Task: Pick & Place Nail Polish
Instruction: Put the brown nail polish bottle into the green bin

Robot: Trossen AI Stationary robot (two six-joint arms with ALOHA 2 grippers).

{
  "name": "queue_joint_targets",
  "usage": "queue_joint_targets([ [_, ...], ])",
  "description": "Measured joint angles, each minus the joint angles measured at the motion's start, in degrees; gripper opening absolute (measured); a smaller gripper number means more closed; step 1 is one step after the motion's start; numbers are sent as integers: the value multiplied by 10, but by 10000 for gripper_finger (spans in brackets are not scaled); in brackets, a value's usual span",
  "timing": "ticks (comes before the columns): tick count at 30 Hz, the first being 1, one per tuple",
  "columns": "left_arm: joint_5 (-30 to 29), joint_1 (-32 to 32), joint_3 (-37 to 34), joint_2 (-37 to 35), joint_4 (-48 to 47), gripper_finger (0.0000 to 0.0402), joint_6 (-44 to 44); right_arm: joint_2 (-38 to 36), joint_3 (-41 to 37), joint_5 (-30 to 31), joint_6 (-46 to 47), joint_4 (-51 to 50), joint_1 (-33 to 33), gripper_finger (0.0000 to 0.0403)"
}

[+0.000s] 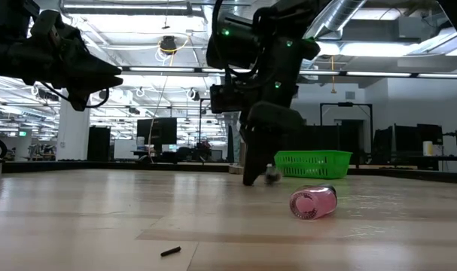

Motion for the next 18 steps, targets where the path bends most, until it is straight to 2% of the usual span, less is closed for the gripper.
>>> queue_joint_targets([
  [7,1,0,0,0,0,101,0,-40,-8,7,12,-11,-16,0],
  [14,2,0,0,0,0,101,0,-134,-4,16,87,-29,-53,2],
  [16,2,0,0,0,0,101,0,-161,-3,13,130,-50,-70,7],
  [18,2,0,0,0,0,101,0,-178,-3,14,131,-77,-84,25],
])
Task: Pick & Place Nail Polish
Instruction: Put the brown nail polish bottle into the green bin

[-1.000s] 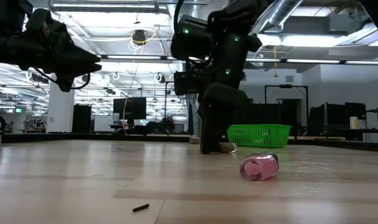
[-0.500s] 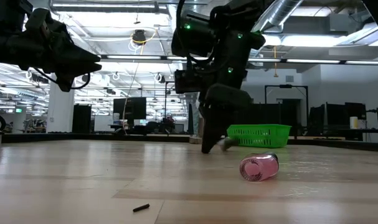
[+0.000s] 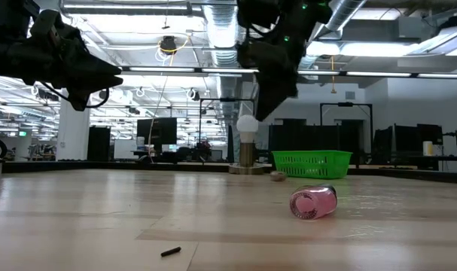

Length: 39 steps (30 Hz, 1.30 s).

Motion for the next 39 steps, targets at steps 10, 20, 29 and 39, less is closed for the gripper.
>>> queue_joint_targets([
  [10,0,0,0,1,0,101,0,29,0,-8,3,-49,-56,216],
  [20,-2,0,0,10,0,101,-4,116,3,-26,-30,-26,-44,256],
  [29,-1,0,0,14,0,101,-4,168,6,-34,-138,-34,-35,238],
  [39,-1,0,0,14,0,101,-5,172,6,-35,-140,-35,-28,84],
])
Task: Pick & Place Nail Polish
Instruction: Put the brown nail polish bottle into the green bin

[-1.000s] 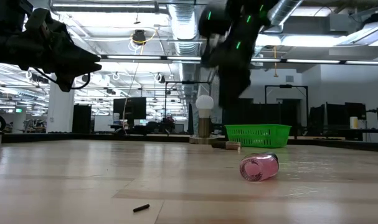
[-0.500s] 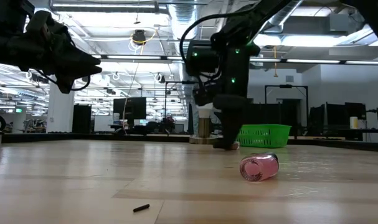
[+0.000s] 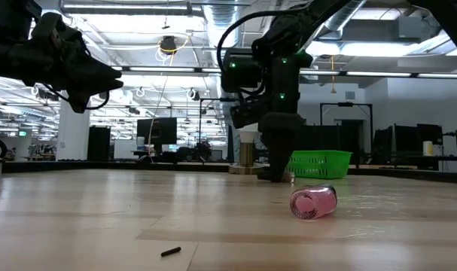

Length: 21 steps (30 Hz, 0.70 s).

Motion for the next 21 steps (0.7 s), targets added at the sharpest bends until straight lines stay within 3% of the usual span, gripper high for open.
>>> queue_joint_targets([
  [3,0,0,0,0,0,101,0,0,0,-9,15,6,-1,37],
  [13,1,0,0,0,-1,101,0,-9,14,-16,29,-1,2,41],
  [21,1,0,0,0,0,101,0,-18,89,-28,23,-22,-11,41],
])
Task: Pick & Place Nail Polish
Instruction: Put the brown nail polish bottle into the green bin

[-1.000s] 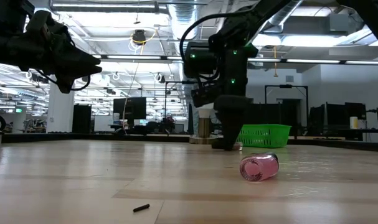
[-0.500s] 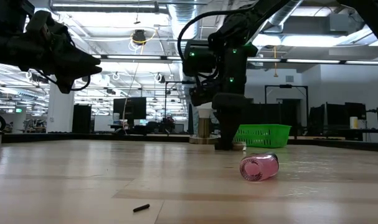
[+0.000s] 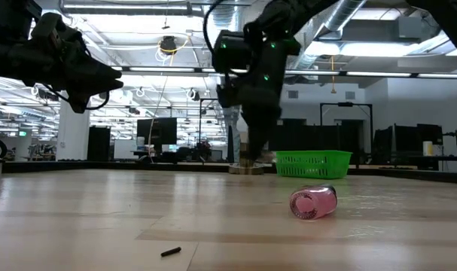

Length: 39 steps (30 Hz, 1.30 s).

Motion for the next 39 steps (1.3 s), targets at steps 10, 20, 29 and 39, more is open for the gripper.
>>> queue_joint_targets([
  [10,1,0,0,1,0,101,0,-49,56,-86,-9,-45,-48,41],
  [20,7,0,0,8,0,101,2,-126,57,-85,16,-87,-136,41],
  [29,7,0,0,11,1,101,2,-126,58,-12,34,-158,-213,41],
  [39,8,0,0,11,0,101,0,-119,58,36,39,-171,-249,41],
])
